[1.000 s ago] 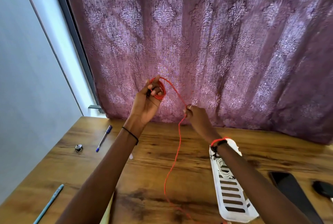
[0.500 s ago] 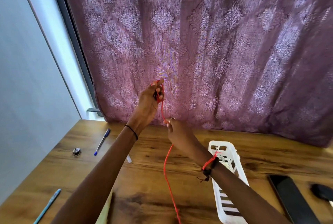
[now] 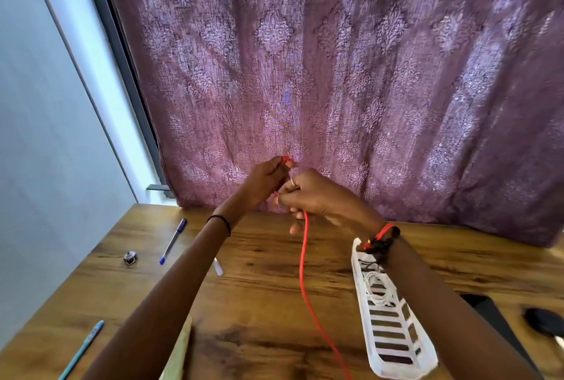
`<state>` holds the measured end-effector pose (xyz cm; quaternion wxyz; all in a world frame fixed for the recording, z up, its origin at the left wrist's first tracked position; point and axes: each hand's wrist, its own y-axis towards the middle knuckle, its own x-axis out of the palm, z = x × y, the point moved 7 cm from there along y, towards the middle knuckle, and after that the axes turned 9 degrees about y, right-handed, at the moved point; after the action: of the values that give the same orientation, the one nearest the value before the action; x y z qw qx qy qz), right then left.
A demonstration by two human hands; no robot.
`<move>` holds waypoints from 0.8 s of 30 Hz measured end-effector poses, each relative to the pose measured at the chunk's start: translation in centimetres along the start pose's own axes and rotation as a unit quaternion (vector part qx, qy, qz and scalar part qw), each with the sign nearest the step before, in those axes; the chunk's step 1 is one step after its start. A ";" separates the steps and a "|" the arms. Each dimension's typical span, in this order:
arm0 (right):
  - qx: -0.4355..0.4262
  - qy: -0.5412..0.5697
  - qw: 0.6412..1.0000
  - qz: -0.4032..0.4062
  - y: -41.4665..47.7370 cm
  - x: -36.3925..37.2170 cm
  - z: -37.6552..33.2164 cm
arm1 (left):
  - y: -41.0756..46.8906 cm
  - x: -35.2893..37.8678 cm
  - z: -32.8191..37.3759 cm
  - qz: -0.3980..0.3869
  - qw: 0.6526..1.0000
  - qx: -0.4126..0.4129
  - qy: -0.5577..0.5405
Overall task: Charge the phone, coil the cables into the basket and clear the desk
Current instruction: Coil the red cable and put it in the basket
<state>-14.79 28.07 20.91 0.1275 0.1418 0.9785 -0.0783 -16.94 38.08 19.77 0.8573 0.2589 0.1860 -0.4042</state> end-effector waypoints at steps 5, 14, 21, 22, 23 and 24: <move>-0.012 0.011 1.000 0.026 -0.3 -2.8 -1.6 | -0.6 0.3 -0.5 -0.046 0.997 -0.002 -0.060; -0.071 -0.009 0.996 0.054 -0.9 -5.6 -3.6 | -1.8 0.7 1.6 -0.157 0.964 0.026 -0.214; -0.150 0.070 0.982 0.095 -1.0 -5.8 -4.3 | -2.1 0.4 3.0 -0.147 0.918 0.005 -0.369; -0.161 0.083 0.978 0.105 -0.9 -5.7 -4.3 | -2.1 0.4 3.2 -0.146 0.914 0.004 -0.378; -0.173 0.096 0.973 0.117 -0.9 -5.7 -4.4 | -2.1 0.2 3.4 -0.147 0.912 0.004 -0.384; -0.184 0.109 0.968 0.131 -0.9 -5.6 -4.4 | -2.1 0.2 3.5 -0.148 0.911 0.003 -0.385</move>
<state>-10.84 26.57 26.80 0.0532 0.2504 0.9571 0.1359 -18.09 34.78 21.87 0.7917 0.0553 -0.1241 -0.5956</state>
